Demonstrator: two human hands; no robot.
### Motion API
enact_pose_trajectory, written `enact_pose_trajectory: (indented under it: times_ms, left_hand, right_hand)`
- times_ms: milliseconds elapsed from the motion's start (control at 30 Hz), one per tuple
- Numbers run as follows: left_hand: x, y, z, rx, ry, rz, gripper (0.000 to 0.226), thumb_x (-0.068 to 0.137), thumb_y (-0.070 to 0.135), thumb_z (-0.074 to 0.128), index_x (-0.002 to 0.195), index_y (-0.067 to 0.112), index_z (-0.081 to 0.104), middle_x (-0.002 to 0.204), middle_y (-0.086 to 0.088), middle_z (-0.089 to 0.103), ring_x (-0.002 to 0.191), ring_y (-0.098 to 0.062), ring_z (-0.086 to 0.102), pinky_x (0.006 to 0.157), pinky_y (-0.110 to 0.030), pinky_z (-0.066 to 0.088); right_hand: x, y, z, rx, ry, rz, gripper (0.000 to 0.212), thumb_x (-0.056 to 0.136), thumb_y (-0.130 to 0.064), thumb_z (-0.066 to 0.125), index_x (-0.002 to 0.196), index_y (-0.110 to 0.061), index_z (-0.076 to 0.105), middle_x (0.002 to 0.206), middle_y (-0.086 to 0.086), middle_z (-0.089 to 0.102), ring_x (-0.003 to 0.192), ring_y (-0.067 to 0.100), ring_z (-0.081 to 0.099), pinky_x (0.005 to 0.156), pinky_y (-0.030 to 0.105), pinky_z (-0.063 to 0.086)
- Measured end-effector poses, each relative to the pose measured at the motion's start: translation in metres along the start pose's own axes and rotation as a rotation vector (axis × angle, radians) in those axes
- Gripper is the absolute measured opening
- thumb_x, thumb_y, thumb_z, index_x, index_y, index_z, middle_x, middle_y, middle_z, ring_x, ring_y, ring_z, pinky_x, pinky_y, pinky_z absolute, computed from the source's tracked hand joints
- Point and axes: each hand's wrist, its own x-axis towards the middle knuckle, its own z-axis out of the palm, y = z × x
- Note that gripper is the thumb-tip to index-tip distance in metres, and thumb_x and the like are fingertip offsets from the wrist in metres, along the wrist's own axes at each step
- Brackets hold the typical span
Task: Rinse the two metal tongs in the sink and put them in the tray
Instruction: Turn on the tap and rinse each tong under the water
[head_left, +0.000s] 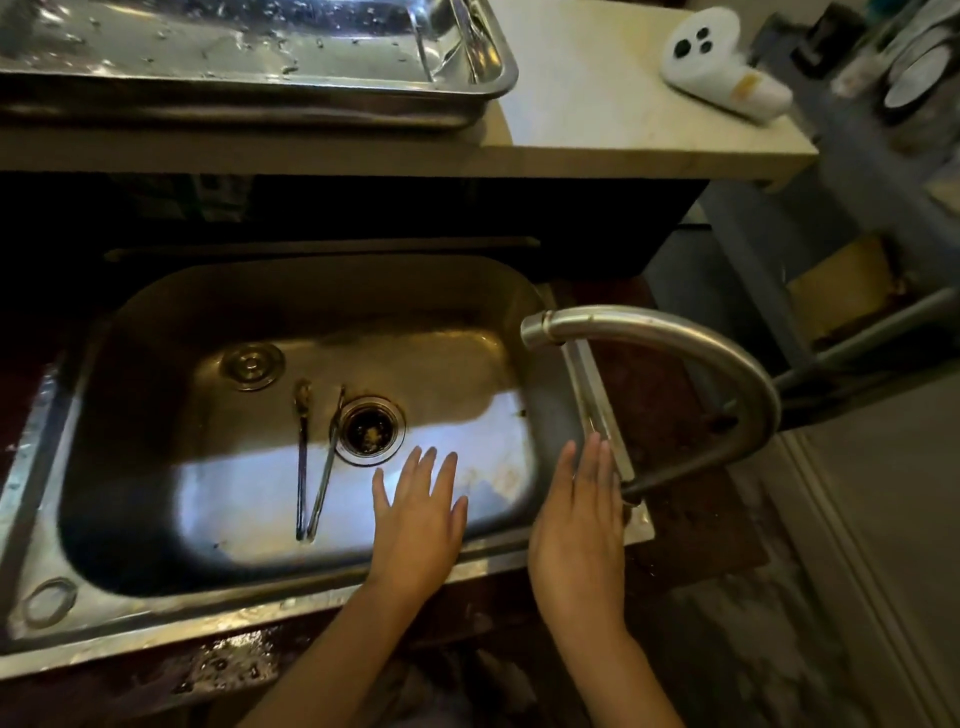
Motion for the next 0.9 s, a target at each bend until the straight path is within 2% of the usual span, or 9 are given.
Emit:
enact_pose_trajectory:
  times_ms: [267, 400, 467, 667, 767, 833, 900]
  left_hand:
    - [-0.003, -0.004, 0.002, -0.018, -0.044, -0.032, 0.052, 0.094, 0.038, 0.028, 0.143, 0.025, 0.017, 0.155, -0.003, 0.023, 0.144, -0.018, 0.01, 0.116, -0.049, 0.004]
    - [-0.003, -0.004, 0.001, -0.035, -0.061, -0.036, 0.052, 0.094, 0.038, 0.026, 0.143, 0.026, 0.016, 0.155, -0.002, 0.021, 0.144, -0.018, 0.009, 0.116, -0.049, 0.002]
    - [-0.004, -0.003, 0.001, -0.05, -0.065, -0.04, 0.051, 0.094, 0.039, 0.027, 0.143, 0.026, 0.017, 0.155, -0.002, 0.022, 0.144, -0.018, 0.009, 0.116, -0.049, 0.002]
    - [-0.003, -0.003, 0.0, -0.045, -0.084, -0.043, 0.051, 0.094, 0.039, 0.026, 0.143, 0.025, 0.017, 0.154, -0.002, 0.025, 0.143, -0.017, 0.014, 0.116, -0.048, 0.006]
    - [-0.003, -0.004, 0.001, -0.072, -0.109, -0.058, 0.052, 0.094, 0.04, 0.027, 0.143, 0.025, 0.017, 0.153, -0.003, 0.026, 0.142, -0.019, 0.018, 0.116, -0.046, 0.009]
    - [-0.002, -0.004, 0.0, -0.115, -0.125, -0.06, 0.052, 0.094, 0.04, 0.03, 0.142, 0.025, 0.019, 0.151, -0.003, 0.031, 0.139, -0.019, 0.026, 0.115, -0.044, 0.017]
    - [0.0, -0.007, -0.003, -0.204, -0.124, -0.073, 0.051, 0.093, 0.039, 0.034, 0.141, 0.024, 0.025, 0.145, -0.003, 0.041, 0.13, -0.021, 0.041, 0.105, -0.039, 0.034]
  right_hand:
    - [0.01, 0.008, -0.004, -0.035, -0.05, -0.042, 0.06, 0.083, 0.005, 0.053, 0.136, 0.012, 0.027, 0.147, 0.032, 0.023, 0.138, 0.043, 0.02, 0.112, 0.049, 0.025]
    - [0.025, 0.013, -0.004, -0.014, -0.117, -0.067, 0.056, 0.095, -0.006, 0.03, 0.141, 0.01, 0.001, 0.152, 0.032, -0.003, 0.142, 0.04, -0.004, 0.117, 0.041, -0.002]
    - [0.028, 0.014, -0.002, -0.02, -0.118, -0.061, 0.056, 0.098, -0.011, 0.026, 0.141, 0.009, -0.003, 0.152, 0.031, -0.008, 0.142, 0.039, -0.009, 0.116, 0.039, -0.007]
    - [0.031, 0.015, 0.004, -0.012, -0.114, -0.041, 0.056, 0.098, -0.014, 0.028, 0.142, 0.008, 0.001, 0.153, 0.03, -0.004, 0.143, 0.036, -0.006, 0.118, 0.039, -0.002]
    - [0.031, 0.015, 0.002, 0.0, -0.129, -0.024, 0.059, 0.098, -0.023, 0.028, 0.144, 0.003, 0.0, 0.154, 0.027, -0.005, 0.144, 0.033, -0.009, 0.118, 0.04, -0.002]
    - [0.028, 0.009, 0.0, 0.018, -0.091, -0.025, 0.062, 0.096, -0.032, 0.035, 0.146, -0.007, 0.006, 0.156, 0.022, -0.003, 0.144, 0.031, -0.009, 0.116, 0.042, -0.004]
    - [0.025, -0.004, -0.001, 0.055, -0.022, -0.07, 0.059, 0.091, -0.034, 0.046, 0.143, -0.016, 0.025, 0.155, 0.019, 0.015, 0.145, 0.03, 0.005, 0.115, 0.046, 0.002]
